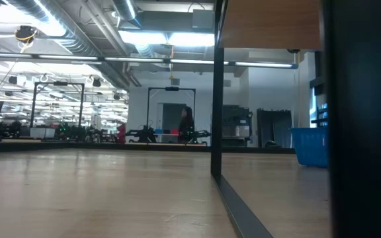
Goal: Stack baskets on shelf by color
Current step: Stack the left orange basket on top of the orange basket on the shelf
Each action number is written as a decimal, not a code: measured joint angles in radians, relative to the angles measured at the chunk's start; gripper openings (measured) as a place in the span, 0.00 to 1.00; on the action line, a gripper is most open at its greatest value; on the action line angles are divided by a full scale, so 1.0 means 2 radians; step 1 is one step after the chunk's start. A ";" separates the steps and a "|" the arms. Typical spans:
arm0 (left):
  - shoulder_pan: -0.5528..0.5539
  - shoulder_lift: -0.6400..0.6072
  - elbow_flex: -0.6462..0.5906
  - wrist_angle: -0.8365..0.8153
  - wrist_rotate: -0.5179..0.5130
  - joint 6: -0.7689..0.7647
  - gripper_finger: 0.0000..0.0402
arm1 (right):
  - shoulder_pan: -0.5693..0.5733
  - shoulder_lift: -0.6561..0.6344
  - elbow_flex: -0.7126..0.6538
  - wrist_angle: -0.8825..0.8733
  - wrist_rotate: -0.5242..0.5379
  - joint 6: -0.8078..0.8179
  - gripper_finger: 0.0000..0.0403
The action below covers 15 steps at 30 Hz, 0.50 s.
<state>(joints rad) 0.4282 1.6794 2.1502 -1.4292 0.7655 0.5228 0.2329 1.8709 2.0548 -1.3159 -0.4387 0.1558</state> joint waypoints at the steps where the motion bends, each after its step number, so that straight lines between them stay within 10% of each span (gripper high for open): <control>1: 0.000 0.000 0.000 0.000 -0.002 0.000 0.22 | 0.000 0.000 0.000 0.000 0.000 0.000 0.28; 15: 0.000 0.000 0.000 0.000 -0.012 0.000 0.22 | -0.017 -0.001 0.000 -0.003 -0.052 0.011 0.28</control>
<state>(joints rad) 0.4286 1.6794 2.1503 -1.4292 0.7424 0.5228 0.1987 1.8690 2.0548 -1.3228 -0.5434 0.1777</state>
